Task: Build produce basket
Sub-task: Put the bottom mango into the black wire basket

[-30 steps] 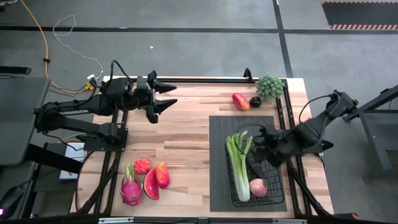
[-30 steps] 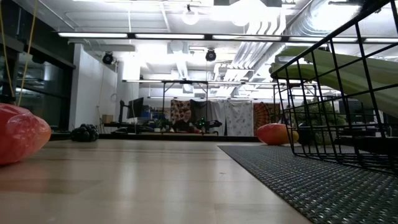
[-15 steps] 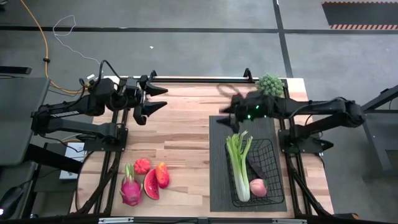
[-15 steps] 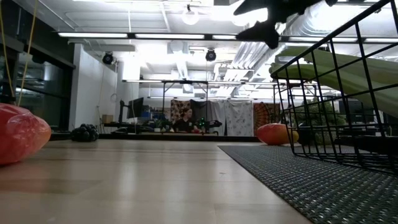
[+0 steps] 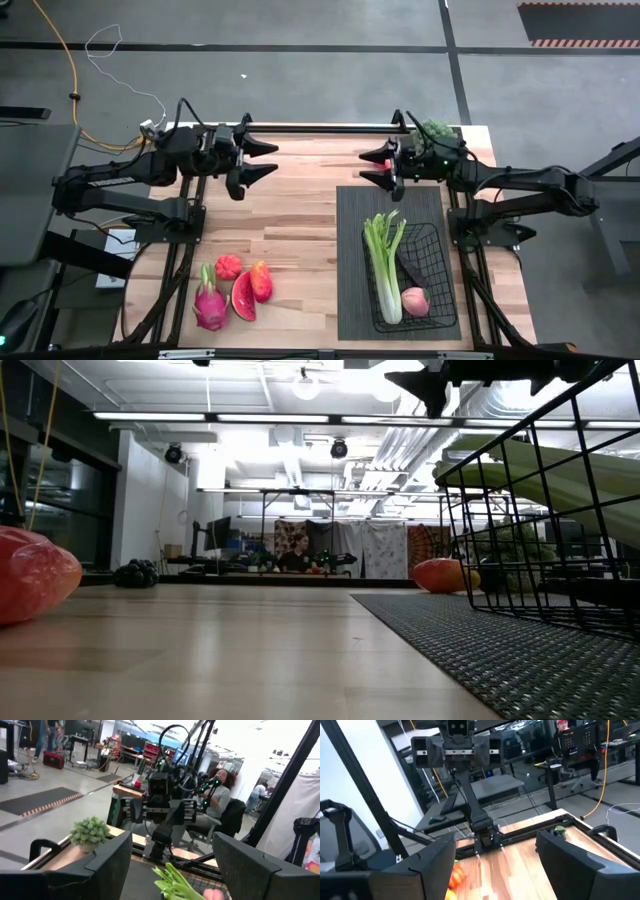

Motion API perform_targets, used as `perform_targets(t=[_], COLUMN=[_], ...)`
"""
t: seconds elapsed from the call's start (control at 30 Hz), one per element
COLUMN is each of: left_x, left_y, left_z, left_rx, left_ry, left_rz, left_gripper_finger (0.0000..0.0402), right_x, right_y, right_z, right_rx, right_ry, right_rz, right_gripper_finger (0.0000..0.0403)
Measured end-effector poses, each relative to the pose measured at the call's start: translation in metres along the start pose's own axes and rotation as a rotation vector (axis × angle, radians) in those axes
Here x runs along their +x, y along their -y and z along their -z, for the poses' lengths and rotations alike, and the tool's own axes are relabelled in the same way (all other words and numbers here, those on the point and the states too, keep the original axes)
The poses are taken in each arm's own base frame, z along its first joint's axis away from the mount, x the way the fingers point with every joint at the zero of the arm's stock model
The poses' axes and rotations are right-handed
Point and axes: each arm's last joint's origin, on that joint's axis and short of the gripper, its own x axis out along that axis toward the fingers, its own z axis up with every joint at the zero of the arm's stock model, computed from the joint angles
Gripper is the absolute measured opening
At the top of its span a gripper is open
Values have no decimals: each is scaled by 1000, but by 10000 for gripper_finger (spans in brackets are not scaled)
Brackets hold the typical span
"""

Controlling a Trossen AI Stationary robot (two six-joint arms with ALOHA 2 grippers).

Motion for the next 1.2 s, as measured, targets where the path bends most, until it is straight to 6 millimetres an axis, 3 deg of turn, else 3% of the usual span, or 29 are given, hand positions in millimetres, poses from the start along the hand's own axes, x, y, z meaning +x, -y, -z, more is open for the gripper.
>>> perform_targets(t=[0.33,0.6,0.77,0.93,1.07,1.2], left_x=[4,6,8,11,16,27], left_y=[-2,10,29,47,61,76], left_z=[2,-9,-16,9,44,81], left_rx=[-60,-93,-53,71,214,384], left_ry=[-4,-254,-441,-816,-1065,-1198], left_rz=[-48,53,164,204,292,397], left_gripper_finger=[267,295,323,341,344,345], right_x=[1,1,1,1,0,0], right_y=[-2,0,1,2,2,3], right_z=[-7,-3,-3,-4,-4,-4], right_rx=[-16,22,23,20,19,19], right_ry=[12,-25,-15,-6,0,5], right_rz=[2,29,59,88,110,126], right_gripper_finger=[267,267,267,267,267,267])
